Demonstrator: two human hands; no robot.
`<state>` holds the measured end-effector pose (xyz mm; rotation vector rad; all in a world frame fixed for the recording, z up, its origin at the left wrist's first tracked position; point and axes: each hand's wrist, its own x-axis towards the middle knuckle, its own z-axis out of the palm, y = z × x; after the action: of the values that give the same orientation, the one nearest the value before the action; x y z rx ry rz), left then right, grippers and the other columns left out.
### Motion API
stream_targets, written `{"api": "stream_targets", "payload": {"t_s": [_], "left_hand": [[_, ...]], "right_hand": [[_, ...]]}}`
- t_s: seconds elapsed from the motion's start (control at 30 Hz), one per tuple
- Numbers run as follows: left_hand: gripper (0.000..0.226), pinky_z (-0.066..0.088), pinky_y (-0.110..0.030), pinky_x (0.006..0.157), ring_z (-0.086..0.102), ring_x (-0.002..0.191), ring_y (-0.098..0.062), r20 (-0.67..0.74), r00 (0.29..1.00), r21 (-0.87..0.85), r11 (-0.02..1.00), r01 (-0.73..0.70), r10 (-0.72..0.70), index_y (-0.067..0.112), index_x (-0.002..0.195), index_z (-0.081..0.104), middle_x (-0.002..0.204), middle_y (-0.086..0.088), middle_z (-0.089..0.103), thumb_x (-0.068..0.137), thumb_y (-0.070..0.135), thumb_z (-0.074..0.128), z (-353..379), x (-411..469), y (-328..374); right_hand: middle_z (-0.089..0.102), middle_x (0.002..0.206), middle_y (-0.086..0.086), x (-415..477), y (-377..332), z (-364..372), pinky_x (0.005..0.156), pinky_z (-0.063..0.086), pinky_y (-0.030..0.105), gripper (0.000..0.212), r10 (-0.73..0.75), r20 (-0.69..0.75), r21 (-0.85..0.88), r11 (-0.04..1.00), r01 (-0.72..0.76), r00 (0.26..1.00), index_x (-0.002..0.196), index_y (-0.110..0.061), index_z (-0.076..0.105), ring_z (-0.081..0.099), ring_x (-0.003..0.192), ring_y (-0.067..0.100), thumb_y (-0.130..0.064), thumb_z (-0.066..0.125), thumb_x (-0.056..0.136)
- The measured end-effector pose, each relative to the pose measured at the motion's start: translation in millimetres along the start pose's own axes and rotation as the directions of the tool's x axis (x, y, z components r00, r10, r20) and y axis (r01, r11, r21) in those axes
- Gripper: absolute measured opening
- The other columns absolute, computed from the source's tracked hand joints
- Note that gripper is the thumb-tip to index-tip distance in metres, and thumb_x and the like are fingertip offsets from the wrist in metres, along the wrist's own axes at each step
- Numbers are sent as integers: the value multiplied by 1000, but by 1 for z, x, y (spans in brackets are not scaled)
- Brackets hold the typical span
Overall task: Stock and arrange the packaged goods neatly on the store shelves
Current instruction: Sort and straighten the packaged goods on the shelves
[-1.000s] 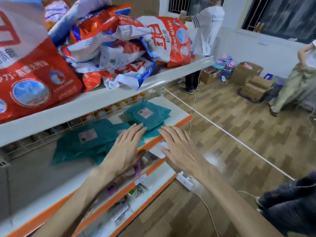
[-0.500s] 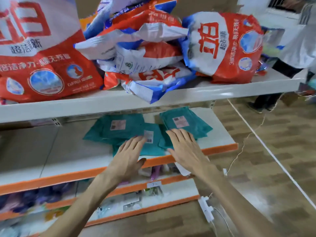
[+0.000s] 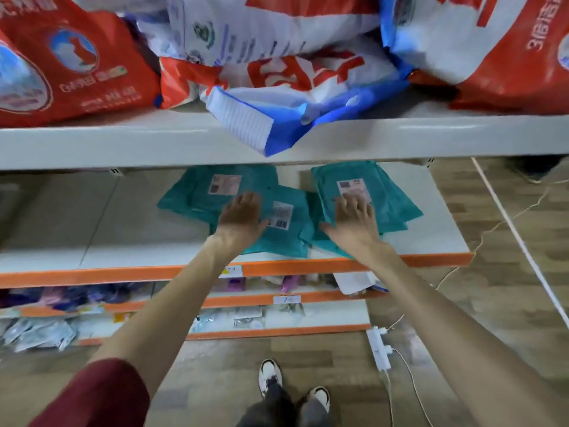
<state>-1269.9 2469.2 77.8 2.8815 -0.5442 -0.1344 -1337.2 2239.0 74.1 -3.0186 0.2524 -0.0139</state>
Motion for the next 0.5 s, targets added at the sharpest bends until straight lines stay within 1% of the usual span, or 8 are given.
{"api": "stream_targets", "payload": {"t_s": [0.03, 0.1, 0.2, 0.27, 0.3, 0.37, 0.43, 0.5], "left_hand": [[52, 41, -43, 94, 45, 121, -30, 18, 1000, 32, 999, 15, -15, 11, 128, 46, 131, -9, 47, 86, 37, 63, 8, 8, -2], [53, 42, -43, 92, 46, 119, -29, 31, 1000, 51, 999, 1, -2, 9, 127, 43, 130, -9, 46, 87, 39, 62, 23, 19, -4], [44, 49, -41, 85, 55, 106, -27, -26, 997, 71, 995, -67, 69, 8, 121, 45, 119, -8, 50, 89, 35, 62, 38, 27, -7], [39, 50, -40, 82, 58, 102, -26, -41, 995, 155, 984, -88, 95, 8, 120, 49, 117, -7, 53, 91, 30, 60, 44, 30, -9], [35, 50, -40, 82, 58, 101, -26, -48, 993, 188, 977, -95, 106, 8, 118, 52, 115, -7, 55, 91, 29, 60, 45, 31, -9], [24, 51, -39, 80, 59, 97, -25, -46, 993, 234, 967, -99, 113, 10, 110, 59, 108, -5, 59, 91, 23, 60, 45, 33, -10], [16, 51, -38, 79, 61, 93, -25, -26, 994, 258, 961, -100, 111, 10, 105, 61, 103, -5, 60, 90, 14, 59, 44, 32, -12], [13, 50, -40, 79, 61, 91, -27, -24, 992, 242, 964, -112, 122, 10, 102, 61, 101, -6, 60, 90, 10, 57, 44, 30, -15]], "right_hand": [[43, 138, 21, 6, -1, 6, 105, 32, 49, 69, 37, 69, -12, 999, -36, 997, 135, -4, 42, 40, 128, 39, -51, 56, 86], [39, 139, 16, 16, -2, 18, 105, 32, 46, 75, 96, 72, -16, 995, -95, 993, 135, -9, 35, 38, 126, 36, -56, 61, 83], [39, 137, 17, 28, -1, 33, 104, 35, 45, 80, 171, 86, -18, 985, -170, 982, 135, -7, 32, 40, 124, 36, -56, 65, 81], [44, 133, 17, 29, -2, 40, 98, 39, 44, 72, 181, 92, -58, 983, -176, 979, 130, -6, 37, 43, 119, 36, -51, 66, 81], [46, 130, 19, 28, -2, 43, 94, 41, 43, 64, 178, 68, -86, 981, -172, 982, 126, -6, 40, 45, 116, 37, -45, 65, 81], [51, 122, 23, 25, -6, 48, 86, 43, 43, 45, 180, 24, -125, 977, -175, 983, 115, -3, 47, 49, 110, 40, -25, 61, 79], [57, 113, 29, 20, -11, 52, 77, 47, 43, 32, 189, 43, -174, 968, -179, 981, 101, -1, 54, 55, 100, 42, -10, 61, 71], [61, 104, 33, 13, -11, 56, 69, 50, 42, 26, 185, 39, -234, 957, -171, 982, 86, -2, 59, 61, 90, 42, -3, 68, 62]]}}
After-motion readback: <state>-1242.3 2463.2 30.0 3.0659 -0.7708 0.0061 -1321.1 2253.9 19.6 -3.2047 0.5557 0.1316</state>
